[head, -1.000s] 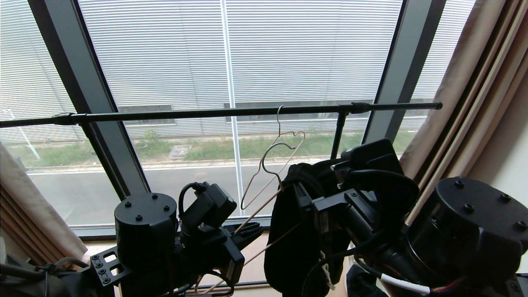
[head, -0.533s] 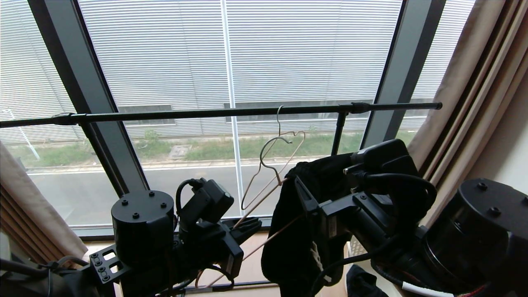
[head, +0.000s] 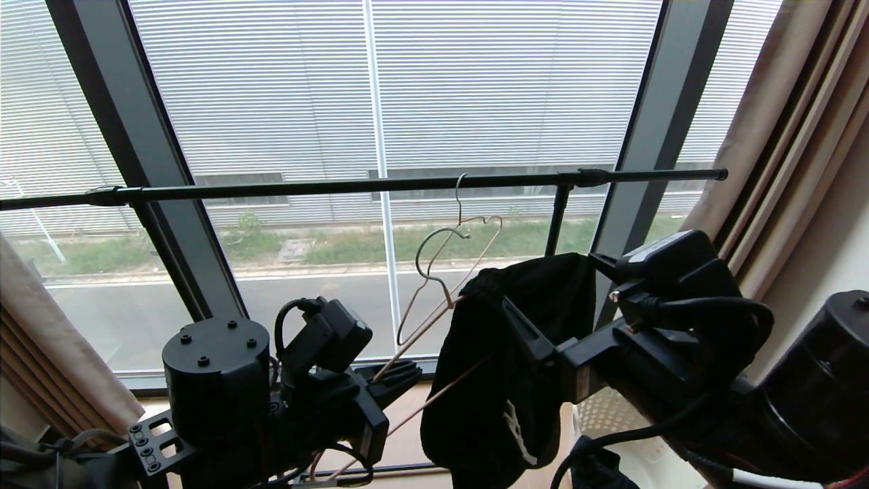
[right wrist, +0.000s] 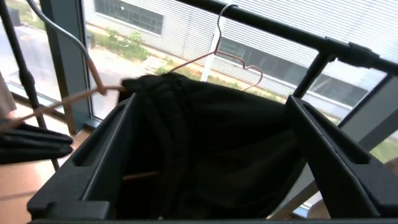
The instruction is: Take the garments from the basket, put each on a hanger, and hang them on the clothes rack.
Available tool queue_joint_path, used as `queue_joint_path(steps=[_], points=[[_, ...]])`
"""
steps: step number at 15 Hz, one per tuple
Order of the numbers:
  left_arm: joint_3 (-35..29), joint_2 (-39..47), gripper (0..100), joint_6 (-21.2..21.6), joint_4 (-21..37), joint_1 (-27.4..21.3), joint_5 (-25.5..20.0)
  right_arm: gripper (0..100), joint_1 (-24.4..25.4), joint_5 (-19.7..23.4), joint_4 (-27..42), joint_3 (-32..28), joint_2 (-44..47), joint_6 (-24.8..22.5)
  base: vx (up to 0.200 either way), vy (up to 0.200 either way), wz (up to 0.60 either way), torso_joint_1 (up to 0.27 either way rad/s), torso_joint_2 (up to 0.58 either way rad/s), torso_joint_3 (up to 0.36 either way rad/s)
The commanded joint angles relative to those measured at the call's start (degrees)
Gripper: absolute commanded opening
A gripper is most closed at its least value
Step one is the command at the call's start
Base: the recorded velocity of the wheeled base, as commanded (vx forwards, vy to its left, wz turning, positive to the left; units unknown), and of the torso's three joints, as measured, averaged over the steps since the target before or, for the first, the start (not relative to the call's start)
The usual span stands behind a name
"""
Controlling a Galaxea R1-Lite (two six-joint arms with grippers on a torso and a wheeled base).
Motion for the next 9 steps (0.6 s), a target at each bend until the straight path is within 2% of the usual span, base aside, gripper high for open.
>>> queue_joint_path(steps=[1,4,6,7,9], points=[[1.9,-2.1,0,0.0,0.2,1.2,0.0,100,-3.8,4.4,4.5,1.8,-7.3,-0.6,0.000,0.000,0.00,0.000,0.00,0.000],[5.8,-2.7,0,0.4,0.0,2.6,-2.1,100,-10.4,19.1,22.3,-0.1,-16.8,-0.7,0.000,0.000,0.00,0.000,0.00,0.000],[8.6,-4.4,0,0.6,0.0,2.7,-2.4,100,-16.5,29.6,37.6,-5.4,-20.6,-1.7,0.000,0.000,0.00,0.000,0.00,0.000],[9.3,-4.6,0,0.7,0.0,2.6,-2.5,100,-19.7,35.4,45.6,-8.9,-21.1,-4.5,0.000,0.000,0.00,0.000,0.00,0.000],[10.7,-4.5,0,0.7,0.0,2.3,-2.5,100,-26.7,46.6,58.8,-16.4,-18.0,-14.4,0.000,0.000,0.00,0.000,0.00,0.000]])
